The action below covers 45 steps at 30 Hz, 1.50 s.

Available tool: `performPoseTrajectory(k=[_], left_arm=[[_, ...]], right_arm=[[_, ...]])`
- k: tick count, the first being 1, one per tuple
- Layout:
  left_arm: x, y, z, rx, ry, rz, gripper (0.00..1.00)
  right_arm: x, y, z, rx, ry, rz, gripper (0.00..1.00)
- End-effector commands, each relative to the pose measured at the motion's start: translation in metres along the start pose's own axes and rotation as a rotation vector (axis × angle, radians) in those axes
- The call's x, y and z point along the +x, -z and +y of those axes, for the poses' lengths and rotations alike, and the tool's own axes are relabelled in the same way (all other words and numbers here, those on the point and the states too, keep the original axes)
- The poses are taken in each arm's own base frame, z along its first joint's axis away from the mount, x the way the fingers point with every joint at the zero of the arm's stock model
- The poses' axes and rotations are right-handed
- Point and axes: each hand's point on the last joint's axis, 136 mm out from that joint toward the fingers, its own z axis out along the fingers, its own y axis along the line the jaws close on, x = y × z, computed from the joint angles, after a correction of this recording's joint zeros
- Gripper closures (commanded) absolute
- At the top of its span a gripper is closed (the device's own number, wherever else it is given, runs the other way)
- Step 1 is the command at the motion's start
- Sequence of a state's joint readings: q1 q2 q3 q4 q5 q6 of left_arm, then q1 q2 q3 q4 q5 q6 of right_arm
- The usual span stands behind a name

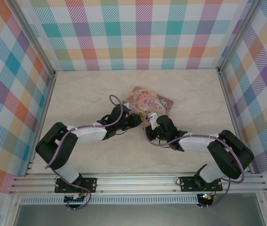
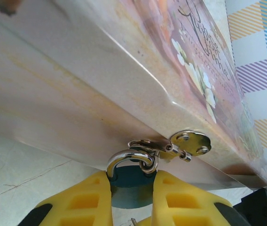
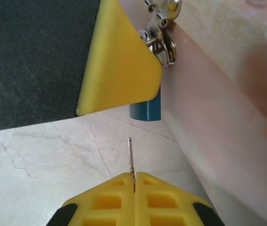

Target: Unlock the padlock with the key

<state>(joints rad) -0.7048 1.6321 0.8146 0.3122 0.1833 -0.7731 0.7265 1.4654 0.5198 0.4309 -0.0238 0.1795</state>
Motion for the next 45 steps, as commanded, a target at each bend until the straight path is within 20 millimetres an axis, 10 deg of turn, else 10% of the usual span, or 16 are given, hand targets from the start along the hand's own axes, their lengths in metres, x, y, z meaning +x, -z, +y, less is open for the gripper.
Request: performPoseTrajectory(k=[1,45], left_arm=[[-0.011,0.003,-0.024,0.069,-0.009,-0.029,0.81],[-0.012,0.004,-0.026,0.072,0.01,-0.032,0.8]], right_arm=[[-0.012,-0.002,-0.002,0.019,0.021,-0.048,0.99],[-0.029,-0.006,-0.005,0.029,-0.016,-0.151,0.99]])
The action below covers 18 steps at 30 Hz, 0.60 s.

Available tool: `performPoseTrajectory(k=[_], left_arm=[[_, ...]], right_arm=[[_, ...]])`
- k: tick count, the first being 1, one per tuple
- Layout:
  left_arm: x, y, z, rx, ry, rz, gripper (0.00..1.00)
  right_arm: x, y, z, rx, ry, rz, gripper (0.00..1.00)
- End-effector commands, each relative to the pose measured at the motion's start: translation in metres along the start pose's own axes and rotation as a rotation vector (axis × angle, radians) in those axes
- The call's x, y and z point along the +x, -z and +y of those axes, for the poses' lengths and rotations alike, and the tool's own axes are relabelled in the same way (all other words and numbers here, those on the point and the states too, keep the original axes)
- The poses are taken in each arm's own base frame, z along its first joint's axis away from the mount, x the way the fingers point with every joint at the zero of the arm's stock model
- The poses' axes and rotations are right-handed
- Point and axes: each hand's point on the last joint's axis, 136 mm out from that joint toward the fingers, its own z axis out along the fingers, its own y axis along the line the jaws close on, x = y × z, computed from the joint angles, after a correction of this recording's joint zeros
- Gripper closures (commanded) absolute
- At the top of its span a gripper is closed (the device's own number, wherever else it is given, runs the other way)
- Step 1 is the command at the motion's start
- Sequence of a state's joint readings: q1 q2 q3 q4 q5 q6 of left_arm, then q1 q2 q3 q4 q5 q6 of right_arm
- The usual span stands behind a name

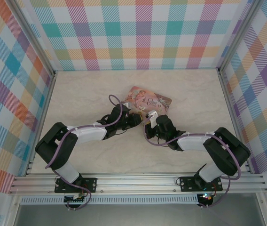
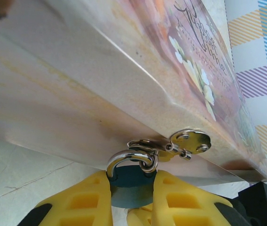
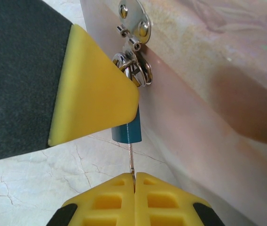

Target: Unlock the padlock with the key

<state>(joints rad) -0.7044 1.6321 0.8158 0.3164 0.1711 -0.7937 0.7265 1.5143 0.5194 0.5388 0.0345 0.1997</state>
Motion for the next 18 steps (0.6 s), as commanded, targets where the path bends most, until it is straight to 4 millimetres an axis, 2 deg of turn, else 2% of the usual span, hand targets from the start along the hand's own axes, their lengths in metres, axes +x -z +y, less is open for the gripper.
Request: performPoseTrajectory(k=[1,18], left_arm=[[-0.0089,0.0037,-0.0254,0.075,-0.007,-0.017,0.8],[-0.0098,0.0047,-0.0252,0.069,0.009,-0.02,0.8]], right_arm=[[-0.0199,0.0007,0.0042,-0.019,-0.002,-0.097,0.99],[-0.0213,0.0043,0.0065,-0.039,0.002,-0.123,0.99]])
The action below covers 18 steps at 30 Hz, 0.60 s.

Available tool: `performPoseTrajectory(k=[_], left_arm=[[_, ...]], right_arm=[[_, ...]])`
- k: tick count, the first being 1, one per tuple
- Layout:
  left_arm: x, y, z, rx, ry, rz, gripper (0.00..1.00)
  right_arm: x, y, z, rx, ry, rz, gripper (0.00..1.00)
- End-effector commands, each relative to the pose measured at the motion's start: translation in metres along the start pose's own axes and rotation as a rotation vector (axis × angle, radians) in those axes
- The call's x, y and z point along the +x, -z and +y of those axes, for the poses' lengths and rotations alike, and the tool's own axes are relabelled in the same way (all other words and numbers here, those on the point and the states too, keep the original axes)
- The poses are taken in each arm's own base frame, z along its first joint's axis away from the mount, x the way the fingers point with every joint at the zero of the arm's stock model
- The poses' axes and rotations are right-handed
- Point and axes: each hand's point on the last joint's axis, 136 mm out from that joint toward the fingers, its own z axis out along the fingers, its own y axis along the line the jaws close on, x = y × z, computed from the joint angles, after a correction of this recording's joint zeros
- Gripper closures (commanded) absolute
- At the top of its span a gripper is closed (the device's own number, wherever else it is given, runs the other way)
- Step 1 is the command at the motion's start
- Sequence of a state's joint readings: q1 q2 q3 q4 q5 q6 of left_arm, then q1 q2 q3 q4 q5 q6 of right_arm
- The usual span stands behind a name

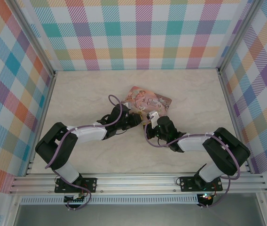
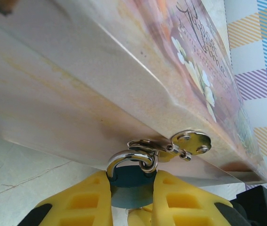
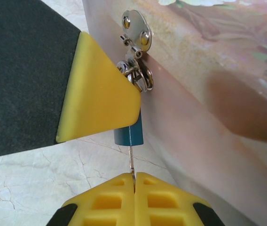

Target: Unlock the padlock with the key

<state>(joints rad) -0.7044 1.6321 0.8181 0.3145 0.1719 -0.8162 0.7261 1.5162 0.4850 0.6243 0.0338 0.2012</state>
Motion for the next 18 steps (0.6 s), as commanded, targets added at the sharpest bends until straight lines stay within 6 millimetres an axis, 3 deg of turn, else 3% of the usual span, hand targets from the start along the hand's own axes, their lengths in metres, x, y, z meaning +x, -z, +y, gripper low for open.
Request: performPoseTrajectory(k=[1,18], left_arm=[[-0.0091,0.0048,-0.025,0.07,-0.013,-0.02,0.8],[-0.0081,0.0047,-0.0221,0.064,-0.007,-0.02,0.8]], right_arm=[[-0.0179,0.0011,0.0062,-0.03,0.003,-0.073,0.99],[-0.0146,0.0014,0.0112,-0.059,0.015,-0.062,0.99]])
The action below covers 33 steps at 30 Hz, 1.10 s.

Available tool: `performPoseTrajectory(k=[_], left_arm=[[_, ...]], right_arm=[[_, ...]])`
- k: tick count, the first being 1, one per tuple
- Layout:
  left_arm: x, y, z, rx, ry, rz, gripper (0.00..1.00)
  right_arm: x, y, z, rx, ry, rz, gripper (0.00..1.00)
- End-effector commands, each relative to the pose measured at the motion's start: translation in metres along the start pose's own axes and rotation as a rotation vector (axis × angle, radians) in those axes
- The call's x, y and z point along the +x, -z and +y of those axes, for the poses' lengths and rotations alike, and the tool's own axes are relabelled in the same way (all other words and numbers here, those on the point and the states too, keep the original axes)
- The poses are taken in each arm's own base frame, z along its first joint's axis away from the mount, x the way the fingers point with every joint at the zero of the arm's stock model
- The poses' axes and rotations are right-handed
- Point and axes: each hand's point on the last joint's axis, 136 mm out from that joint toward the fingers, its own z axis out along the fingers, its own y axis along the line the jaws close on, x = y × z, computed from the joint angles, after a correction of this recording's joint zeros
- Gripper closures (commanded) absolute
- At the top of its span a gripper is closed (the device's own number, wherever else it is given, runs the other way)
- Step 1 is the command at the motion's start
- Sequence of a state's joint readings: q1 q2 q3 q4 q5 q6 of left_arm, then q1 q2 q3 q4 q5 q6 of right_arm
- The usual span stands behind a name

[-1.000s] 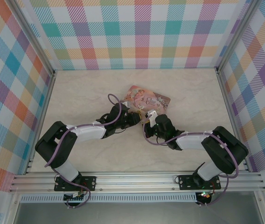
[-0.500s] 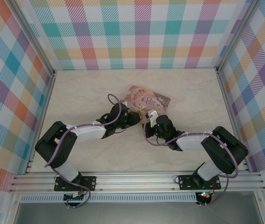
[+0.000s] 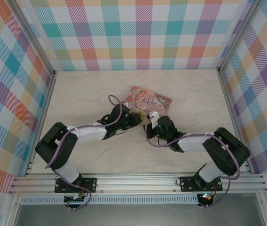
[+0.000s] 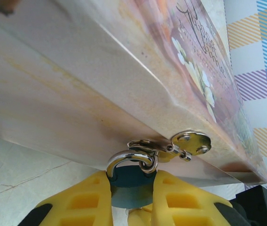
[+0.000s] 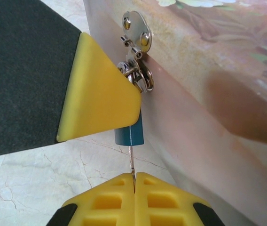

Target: Unlock the padlock with the key

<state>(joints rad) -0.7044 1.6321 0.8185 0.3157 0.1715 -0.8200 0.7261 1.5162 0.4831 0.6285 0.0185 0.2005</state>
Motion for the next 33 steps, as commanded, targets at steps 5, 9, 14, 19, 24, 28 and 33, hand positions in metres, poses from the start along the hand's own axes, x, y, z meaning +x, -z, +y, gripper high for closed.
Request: performPoseTrajectory(k=[5,9,14,19,24,28,33], left_arm=[[-0.007,0.005,-0.021,0.063,-0.011,-0.019,0.8],[-0.007,0.005,-0.021,0.064,-0.008,-0.021,0.8],[-0.007,0.006,-0.022,0.066,-0.008,-0.02,0.8],[-0.008,0.007,-0.023,0.066,-0.008,-0.024,0.8],[-0.008,0.009,-0.022,0.062,-0.007,-0.027,0.8],[-0.009,0.01,-0.023,0.065,-0.008,-0.031,0.8],[-0.01,0.009,-0.024,0.065,-0.009,-0.031,0.8]], right_arm=[[-0.014,0.001,0.01,-0.053,0.021,-0.056,0.99],[-0.015,0.0,0.011,-0.058,0.022,-0.056,0.99],[-0.015,0.001,0.012,-0.06,0.023,-0.058,0.99],[-0.014,0.002,0.009,-0.044,0.025,-0.057,0.99],[-0.006,0.001,0.006,-0.036,0.029,-0.031,0.99],[-0.002,0.002,0.005,-0.034,0.026,-0.02,0.99],[0.005,0.002,0.006,-0.041,0.025,0.002,0.99]])
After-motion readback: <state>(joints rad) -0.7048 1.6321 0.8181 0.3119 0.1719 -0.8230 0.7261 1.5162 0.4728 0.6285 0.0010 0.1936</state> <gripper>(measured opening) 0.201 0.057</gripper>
